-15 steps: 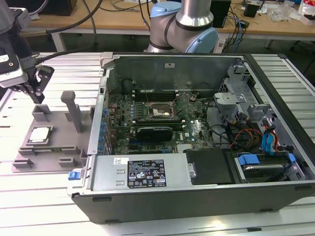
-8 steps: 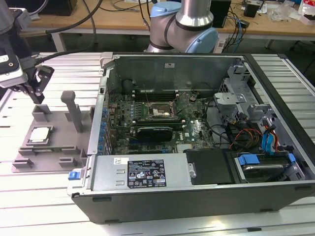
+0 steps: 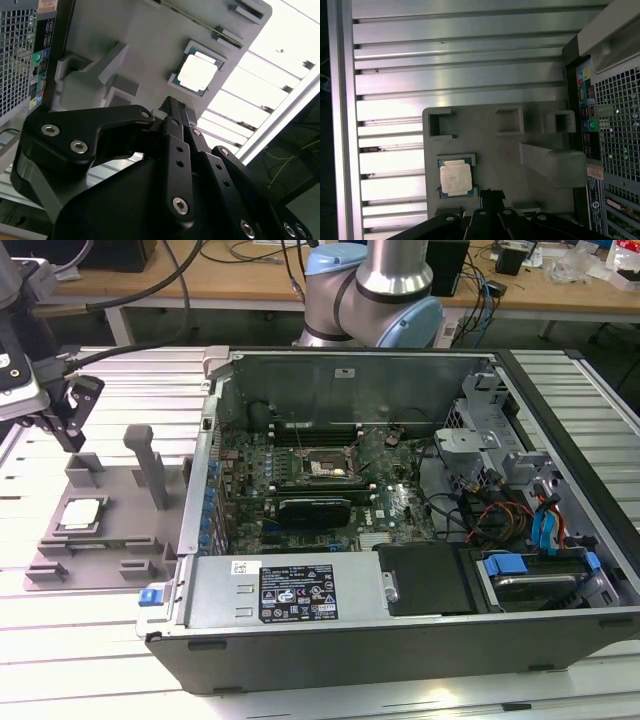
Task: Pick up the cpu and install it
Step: 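Pick up the cpu and move it towards the insertion slot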
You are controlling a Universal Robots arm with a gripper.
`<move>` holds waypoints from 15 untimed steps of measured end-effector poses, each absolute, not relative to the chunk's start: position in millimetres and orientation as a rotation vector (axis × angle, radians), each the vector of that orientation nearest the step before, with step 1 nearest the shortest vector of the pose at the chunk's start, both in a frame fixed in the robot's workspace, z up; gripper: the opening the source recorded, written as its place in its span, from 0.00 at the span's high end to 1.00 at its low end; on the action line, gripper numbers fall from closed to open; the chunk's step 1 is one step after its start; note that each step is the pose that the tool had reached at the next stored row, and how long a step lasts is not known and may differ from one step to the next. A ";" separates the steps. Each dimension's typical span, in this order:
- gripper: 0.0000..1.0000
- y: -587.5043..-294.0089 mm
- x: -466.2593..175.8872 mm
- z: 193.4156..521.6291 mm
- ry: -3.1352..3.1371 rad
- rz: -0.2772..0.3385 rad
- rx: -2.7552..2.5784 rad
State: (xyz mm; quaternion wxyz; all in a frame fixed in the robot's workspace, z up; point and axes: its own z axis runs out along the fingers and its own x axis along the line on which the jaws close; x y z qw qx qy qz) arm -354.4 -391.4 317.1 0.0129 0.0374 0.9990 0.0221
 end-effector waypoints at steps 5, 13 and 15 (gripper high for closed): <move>0.89 -391.4 -358.1 315.2 3.113 0.069 0.116; 0.89 -391.4 -365.5 310.5 3.113 0.069 0.117; 0.89 -391.4 -366.8 309.2 3.113 0.069 0.117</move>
